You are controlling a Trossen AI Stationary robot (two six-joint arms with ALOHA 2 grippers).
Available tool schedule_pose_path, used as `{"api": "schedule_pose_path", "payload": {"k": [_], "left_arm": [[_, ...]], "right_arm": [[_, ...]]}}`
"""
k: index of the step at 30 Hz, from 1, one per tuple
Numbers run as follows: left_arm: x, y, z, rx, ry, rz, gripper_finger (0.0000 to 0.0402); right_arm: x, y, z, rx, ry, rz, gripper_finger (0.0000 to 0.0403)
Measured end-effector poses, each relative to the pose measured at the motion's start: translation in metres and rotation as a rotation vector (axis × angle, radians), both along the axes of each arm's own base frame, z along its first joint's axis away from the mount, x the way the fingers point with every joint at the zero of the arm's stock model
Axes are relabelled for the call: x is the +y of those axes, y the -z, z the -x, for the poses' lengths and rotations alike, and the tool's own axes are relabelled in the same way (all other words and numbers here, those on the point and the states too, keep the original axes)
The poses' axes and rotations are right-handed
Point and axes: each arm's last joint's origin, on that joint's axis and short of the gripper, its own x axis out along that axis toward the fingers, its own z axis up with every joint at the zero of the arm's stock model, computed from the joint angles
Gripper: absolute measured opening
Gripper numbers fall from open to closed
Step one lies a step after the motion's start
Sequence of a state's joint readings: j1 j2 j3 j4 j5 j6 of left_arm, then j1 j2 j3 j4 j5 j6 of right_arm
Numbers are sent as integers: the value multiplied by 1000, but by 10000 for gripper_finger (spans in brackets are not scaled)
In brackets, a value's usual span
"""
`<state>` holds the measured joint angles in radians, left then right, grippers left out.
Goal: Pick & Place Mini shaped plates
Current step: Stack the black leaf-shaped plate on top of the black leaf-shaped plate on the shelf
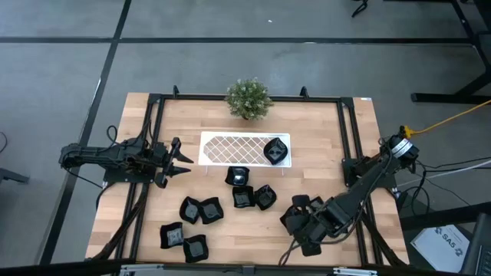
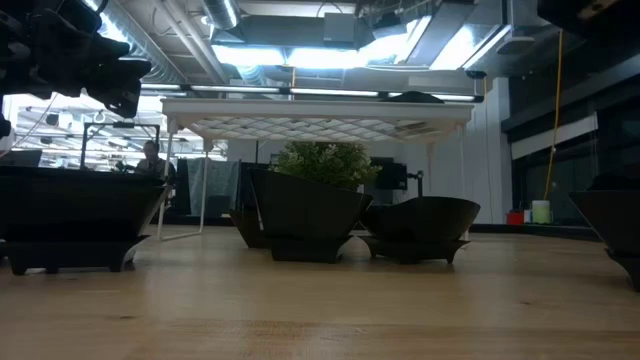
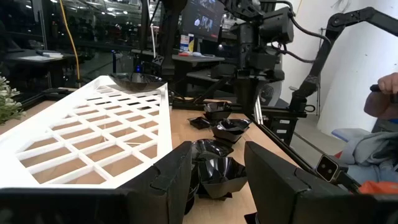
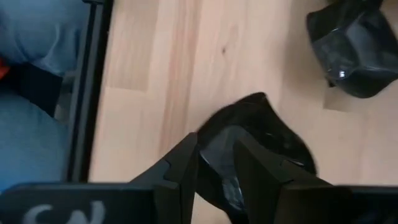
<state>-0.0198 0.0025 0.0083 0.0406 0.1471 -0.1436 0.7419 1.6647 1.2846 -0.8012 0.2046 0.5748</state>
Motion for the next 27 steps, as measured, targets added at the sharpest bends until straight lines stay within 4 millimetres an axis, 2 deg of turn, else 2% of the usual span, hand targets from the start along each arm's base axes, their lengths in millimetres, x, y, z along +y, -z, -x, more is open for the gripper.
{"api": "schedule_pose_path", "payload": {"k": [10,27], "left_arm": [[0,0,0,0,0,0,143],[0,0,0,0,0,0,143]], "right_arm": [[20,19,-5,23,30,-76,104],[21,36,-7,79,207,-69,104]]}}
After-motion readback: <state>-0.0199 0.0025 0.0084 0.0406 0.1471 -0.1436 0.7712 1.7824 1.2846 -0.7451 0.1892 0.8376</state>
